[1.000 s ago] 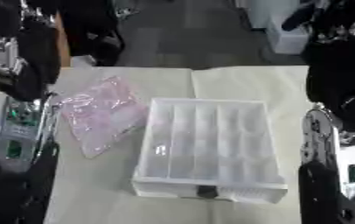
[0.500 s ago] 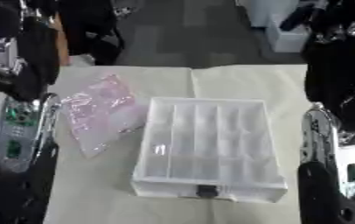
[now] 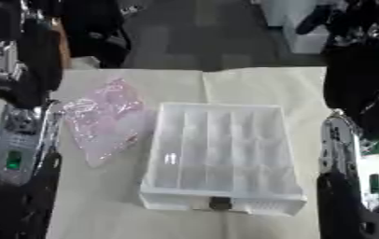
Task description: Pick up objects on the table and place them in the box.
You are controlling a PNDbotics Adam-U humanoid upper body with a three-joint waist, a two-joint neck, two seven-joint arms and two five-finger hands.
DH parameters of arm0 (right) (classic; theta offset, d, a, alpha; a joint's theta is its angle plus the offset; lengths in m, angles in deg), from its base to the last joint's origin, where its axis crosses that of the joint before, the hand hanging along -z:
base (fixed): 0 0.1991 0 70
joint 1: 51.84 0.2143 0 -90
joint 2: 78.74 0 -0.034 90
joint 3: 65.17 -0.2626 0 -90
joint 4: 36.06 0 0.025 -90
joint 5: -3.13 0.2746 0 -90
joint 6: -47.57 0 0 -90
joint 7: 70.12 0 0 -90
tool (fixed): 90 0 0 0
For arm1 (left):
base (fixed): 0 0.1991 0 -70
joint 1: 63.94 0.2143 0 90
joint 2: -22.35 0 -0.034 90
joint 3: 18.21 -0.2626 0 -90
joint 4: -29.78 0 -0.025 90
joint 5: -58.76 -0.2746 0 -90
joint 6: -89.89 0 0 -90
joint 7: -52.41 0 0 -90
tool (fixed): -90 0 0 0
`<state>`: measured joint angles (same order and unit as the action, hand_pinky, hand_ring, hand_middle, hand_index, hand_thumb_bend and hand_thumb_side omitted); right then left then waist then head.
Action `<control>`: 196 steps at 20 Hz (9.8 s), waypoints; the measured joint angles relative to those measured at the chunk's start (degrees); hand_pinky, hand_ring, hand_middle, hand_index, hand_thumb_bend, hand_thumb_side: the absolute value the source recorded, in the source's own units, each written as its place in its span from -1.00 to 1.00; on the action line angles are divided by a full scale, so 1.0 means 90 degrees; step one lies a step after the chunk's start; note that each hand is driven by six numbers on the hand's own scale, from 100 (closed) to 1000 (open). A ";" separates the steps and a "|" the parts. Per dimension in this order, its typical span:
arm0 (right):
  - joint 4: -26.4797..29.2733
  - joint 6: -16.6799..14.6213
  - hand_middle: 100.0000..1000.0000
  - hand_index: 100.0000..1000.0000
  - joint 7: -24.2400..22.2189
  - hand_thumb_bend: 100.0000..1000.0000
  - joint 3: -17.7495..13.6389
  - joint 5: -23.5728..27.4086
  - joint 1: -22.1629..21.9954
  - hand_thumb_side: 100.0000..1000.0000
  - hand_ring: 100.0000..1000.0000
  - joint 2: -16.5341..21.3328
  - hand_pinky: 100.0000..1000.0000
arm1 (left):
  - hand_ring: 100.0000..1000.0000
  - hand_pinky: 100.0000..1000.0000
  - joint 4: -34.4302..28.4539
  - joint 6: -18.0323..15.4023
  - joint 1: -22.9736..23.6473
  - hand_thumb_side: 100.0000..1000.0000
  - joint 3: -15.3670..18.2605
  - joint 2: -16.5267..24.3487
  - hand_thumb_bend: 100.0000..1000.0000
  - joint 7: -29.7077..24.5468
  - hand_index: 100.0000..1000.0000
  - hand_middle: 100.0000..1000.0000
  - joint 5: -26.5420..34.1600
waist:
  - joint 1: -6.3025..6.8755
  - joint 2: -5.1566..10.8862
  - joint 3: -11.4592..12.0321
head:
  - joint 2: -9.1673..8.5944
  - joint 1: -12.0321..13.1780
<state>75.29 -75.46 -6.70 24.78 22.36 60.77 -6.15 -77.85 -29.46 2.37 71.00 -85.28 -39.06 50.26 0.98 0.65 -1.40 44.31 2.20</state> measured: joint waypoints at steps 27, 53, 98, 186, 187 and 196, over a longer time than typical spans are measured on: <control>-0.0004 0.0036 0.71 0.72 -0.0125 -1.00 0.0000 0.0046 0.0000 0.63 0.26 0.0000 -0.30 | 0.28 0.02 0.0020 0.0036 0.0000 1.00 0.0000 0.0001 -1.00 -0.0041 0.95 0.81 -0.0006 | 0.0010 0.0000 -0.0003 | 0.0000 0.0046; -0.0040 -0.0013 0.64 0.67 -0.0211 -1.00 0.0000 0.0057 0.0000 0.63 0.08 0.0003 -0.54 | 0.34 0.30 0.0020 -0.0007 0.0000 1.00 0.0000 0.0001 -0.92 -0.0045 0.82 0.70 -0.0174 | 0.0013 0.0003 -0.0003 | 0.0000 0.0045; -0.0122 0.0114 0.65 0.60 -0.0426 -1.00 -0.0041 0.0066 -0.0165 0.61 0.10 0.0114 -0.53 | 0.62 0.40 0.7644 -0.0562 -0.3418 0.12 -0.1146 0.2938 0.49 -0.2993 0.92 0.83 -0.2620 | 0.0157 0.0192 -0.0007 | 0.0000 -0.0080; -0.0198 0.0167 0.65 0.51 -0.0619 -1.00 -0.0041 0.0109 -0.0166 0.62 0.10 0.0120 -0.55 | 0.67 0.49 0.9691 -0.0495 -0.4007 0.20 0.0103 0.2354 0.59 -0.2356 0.92 0.84 -0.6024 | 0.0105 0.0208 0.0002 | 0.0000 -0.0150; -0.0198 0.0168 0.65 0.51 -0.0621 -1.00 -0.0041 0.0110 -0.0166 0.62 0.10 0.0120 -0.55 | 0.67 0.49 0.9714 -0.0465 -0.4014 0.20 0.0126 0.2354 0.60 -0.2323 0.92 0.84 -0.6070 | 0.0103 0.0208 0.0002 | 0.0000 -0.0150; -0.0198 0.0210 0.65 0.50 -0.0662 -1.00 -0.0041 0.0156 -0.0166 0.63 0.10 0.0120 -0.55 | 0.67 0.50 0.9883 -0.0291 -0.4032 0.20 0.0243 0.2322 0.61 -0.2140 0.92 0.83 -0.6361 | 0.0089 0.0208 0.0004 | 0.0000 -0.0150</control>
<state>73.50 -73.57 -12.66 24.42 23.77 59.28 -5.07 11.09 -32.07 -33.92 73.19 -64.39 -58.32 -6.99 1.78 2.52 -1.37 44.31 0.86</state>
